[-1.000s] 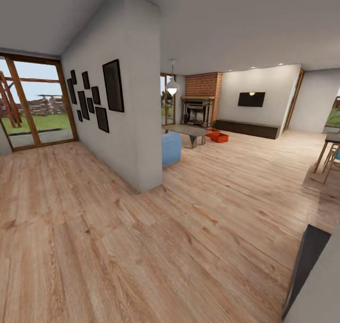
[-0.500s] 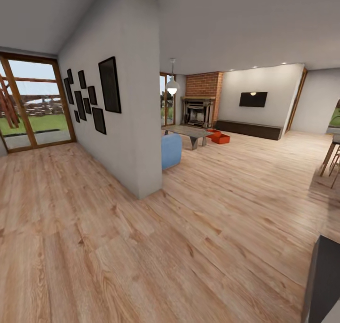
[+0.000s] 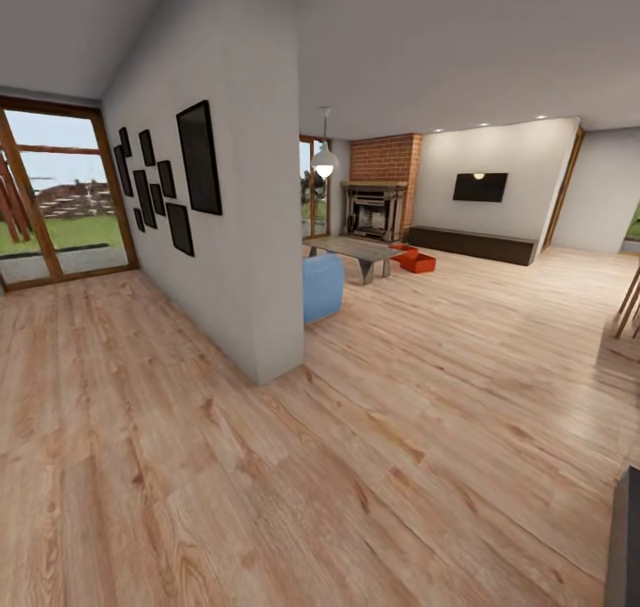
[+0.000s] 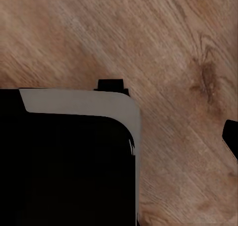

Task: Move the two storage containers from the living room to the garage. In the garage, place one container on the floor and stack the other container on top of it (either order is fine).

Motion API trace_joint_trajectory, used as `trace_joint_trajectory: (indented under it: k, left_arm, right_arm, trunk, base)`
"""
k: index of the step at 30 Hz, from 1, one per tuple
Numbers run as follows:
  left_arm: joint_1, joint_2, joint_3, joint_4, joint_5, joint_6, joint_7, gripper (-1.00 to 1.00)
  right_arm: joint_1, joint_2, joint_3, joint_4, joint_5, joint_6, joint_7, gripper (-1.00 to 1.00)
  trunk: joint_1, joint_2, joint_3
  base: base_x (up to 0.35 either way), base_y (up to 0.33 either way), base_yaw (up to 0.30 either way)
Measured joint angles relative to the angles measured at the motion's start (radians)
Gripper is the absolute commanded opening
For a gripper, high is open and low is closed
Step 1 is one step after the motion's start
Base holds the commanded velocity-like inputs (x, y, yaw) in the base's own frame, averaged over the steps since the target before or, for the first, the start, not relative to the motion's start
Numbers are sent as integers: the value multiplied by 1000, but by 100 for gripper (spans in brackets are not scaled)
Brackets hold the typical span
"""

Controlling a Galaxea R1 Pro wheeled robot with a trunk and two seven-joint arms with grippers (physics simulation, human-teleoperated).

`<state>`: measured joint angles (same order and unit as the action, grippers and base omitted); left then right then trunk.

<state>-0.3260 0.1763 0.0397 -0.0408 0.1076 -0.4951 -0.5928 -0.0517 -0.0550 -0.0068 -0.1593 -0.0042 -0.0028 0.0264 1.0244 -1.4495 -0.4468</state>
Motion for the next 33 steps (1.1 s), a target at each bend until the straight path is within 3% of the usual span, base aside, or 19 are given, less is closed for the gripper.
trace_joint_trajectory:
  k: [21, 33]
  left_arm:
    - [0, 0, 0, 0, 0, 0, 0, 100]
    - [0, 0, 0, 0, 0, 0, 0, 100]
  right_arm:
    - [0, 0, 0, 0, 0, 0, 1, 100]
    - [0, 0, 0, 0, 0, 0, 1, 100]
  trunk:
    - [0, 0, 0]
    - [0, 0, 10]
  base:
    - [347, 0, -5]
    - [347, 0, -169]
